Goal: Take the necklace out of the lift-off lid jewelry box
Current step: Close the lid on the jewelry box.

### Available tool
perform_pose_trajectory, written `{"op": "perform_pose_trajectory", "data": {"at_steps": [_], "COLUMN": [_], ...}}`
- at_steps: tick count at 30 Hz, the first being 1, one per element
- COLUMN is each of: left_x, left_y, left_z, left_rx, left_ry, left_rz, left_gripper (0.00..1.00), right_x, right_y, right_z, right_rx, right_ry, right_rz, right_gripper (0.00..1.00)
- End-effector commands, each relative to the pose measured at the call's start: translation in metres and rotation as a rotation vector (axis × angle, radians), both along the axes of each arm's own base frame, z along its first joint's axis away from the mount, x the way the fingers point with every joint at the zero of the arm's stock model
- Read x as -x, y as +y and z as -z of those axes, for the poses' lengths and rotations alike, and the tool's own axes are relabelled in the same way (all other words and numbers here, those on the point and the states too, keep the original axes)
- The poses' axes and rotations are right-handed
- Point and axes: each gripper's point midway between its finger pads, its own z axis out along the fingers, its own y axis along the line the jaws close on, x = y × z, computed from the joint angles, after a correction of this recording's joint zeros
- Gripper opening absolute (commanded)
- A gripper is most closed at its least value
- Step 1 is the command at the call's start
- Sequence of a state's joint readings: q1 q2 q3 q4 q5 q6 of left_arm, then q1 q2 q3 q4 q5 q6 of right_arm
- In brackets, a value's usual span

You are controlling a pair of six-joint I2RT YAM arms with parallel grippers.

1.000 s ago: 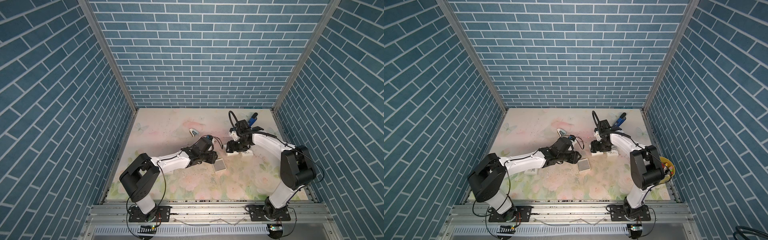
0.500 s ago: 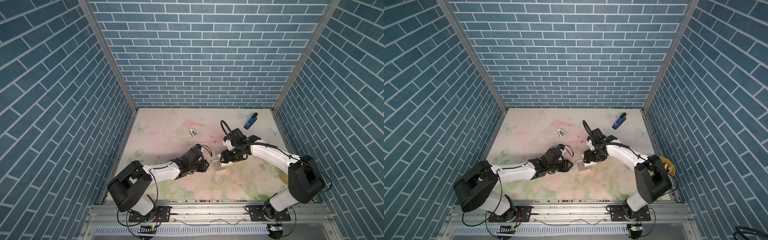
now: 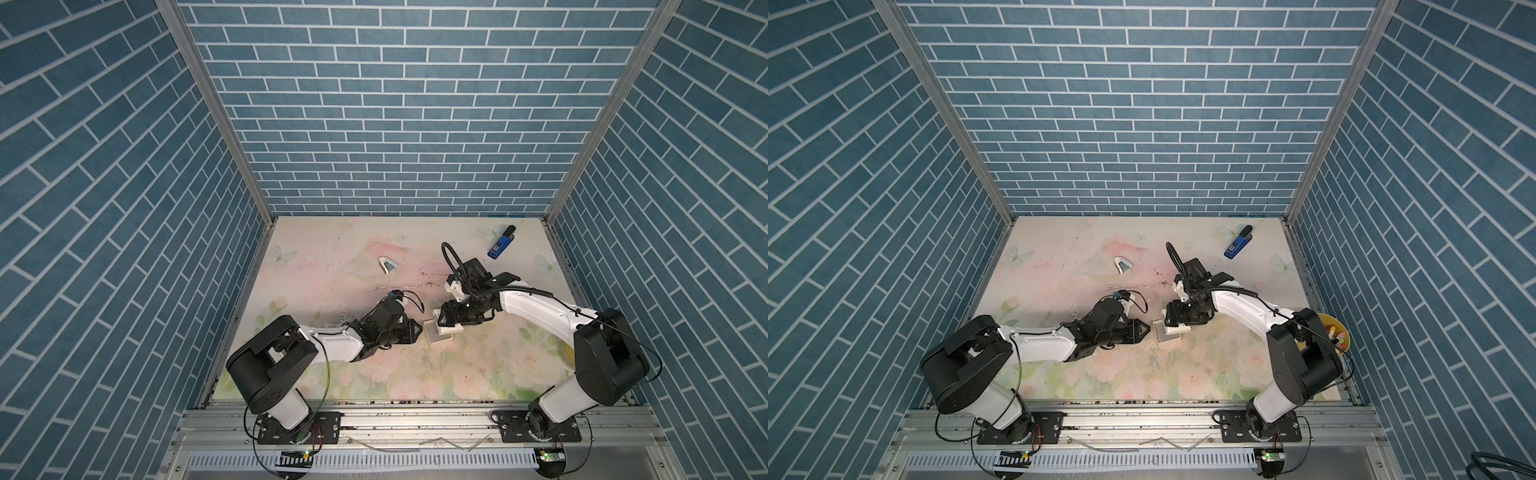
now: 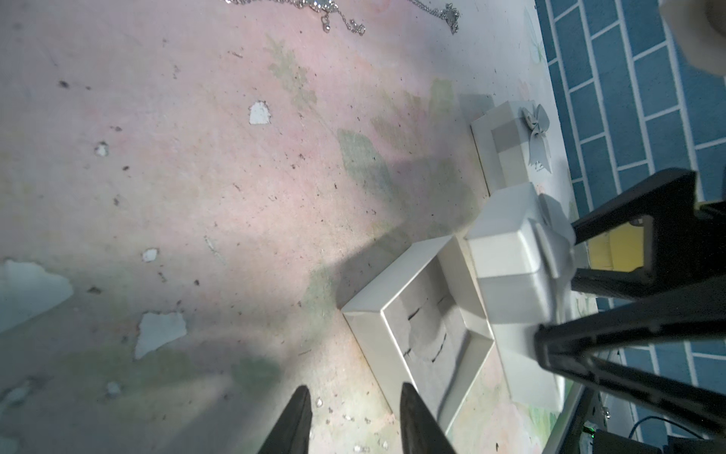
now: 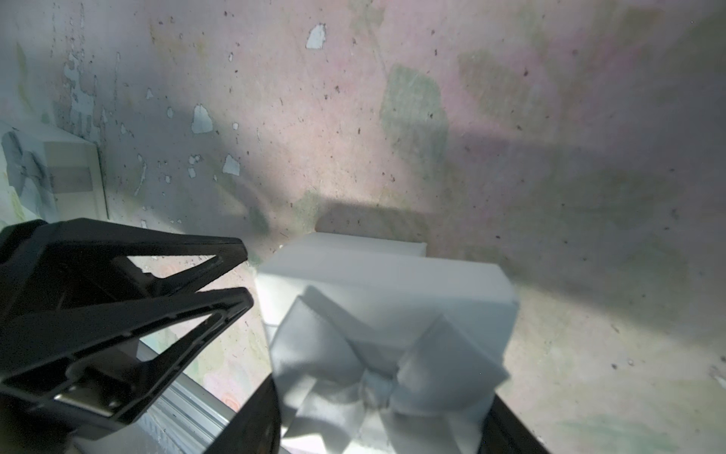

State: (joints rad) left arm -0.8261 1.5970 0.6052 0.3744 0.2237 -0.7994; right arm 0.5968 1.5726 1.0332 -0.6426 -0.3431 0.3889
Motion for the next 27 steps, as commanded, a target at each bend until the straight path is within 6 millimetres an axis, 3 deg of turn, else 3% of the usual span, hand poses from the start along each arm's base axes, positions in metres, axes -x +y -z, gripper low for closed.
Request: {"op": "perform_pose_trajectory", "data": {"at_steps": [1, 13, 27], "left_x": [0.001, 0.004, 0.008], "left_y": [-0.002, -0.011, -0.015], "left_z": [0.003, 0.015, 0.021], "left_rx": [0.022, 0.064, 0.067], "left_ry": [0.004, 0.039, 0.055], "left_rz": [-0.007, -0.006, -0.004], "left_gripper": [0.38, 0.37, 0.36], "right_x": [0.006, 0.007, 0.018], "right_y": [0.001, 0.010, 0.006], "right_z": [0.007, 0.014, 0.016], "right_rx": [0.001, -0.030, -0.035], "right_ry": [0.043, 0.083, 0.110], "right_rz": [0.010, 0.007, 0.006], "right_gripper": [0.67, 0.67, 0.67]}}
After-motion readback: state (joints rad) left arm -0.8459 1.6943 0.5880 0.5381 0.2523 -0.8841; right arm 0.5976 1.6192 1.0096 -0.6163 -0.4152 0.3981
